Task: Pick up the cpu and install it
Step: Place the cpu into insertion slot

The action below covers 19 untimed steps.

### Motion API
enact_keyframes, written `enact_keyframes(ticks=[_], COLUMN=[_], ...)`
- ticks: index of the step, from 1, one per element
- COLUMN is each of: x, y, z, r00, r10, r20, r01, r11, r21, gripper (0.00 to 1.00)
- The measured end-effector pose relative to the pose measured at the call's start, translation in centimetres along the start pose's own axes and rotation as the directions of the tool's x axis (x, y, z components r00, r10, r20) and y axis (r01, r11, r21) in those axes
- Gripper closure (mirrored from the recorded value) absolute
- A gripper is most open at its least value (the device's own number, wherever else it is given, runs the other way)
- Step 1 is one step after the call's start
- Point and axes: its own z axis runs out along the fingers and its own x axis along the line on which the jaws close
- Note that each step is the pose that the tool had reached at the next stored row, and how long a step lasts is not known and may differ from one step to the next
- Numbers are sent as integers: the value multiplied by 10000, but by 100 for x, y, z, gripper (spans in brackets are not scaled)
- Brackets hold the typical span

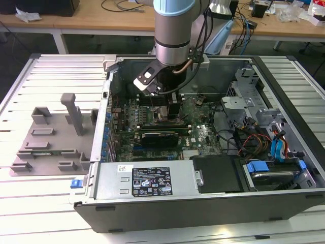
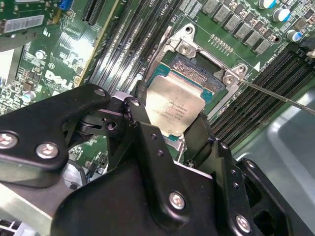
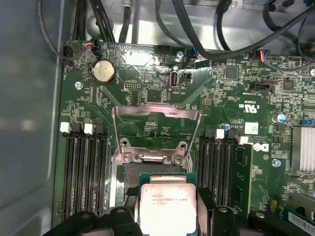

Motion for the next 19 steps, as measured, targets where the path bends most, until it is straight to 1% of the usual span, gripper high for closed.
enact_keyframes(ticks=[3, 7, 10, 13, 16, 19], x=[38, 76, 91, 100, 100, 103], y=[0, -1, -2, -3, -4, -7], z=[33, 96, 129, 155, 166, 183], r00=[9996, 9980, 9971, 9970, 9980, 9980], r10=[267, 630, 765, 770, 631, 624], r20=[10, 30, 37, 37, 30, 29], r01=[-267, -630, -765, -770, -631, -624], r11=[9996, 9980, 9971, 9970, 9980, 9981], r21=[6, 19, 22, 23, 19, 18], gripper=[45, 45, 45, 45, 45, 45])
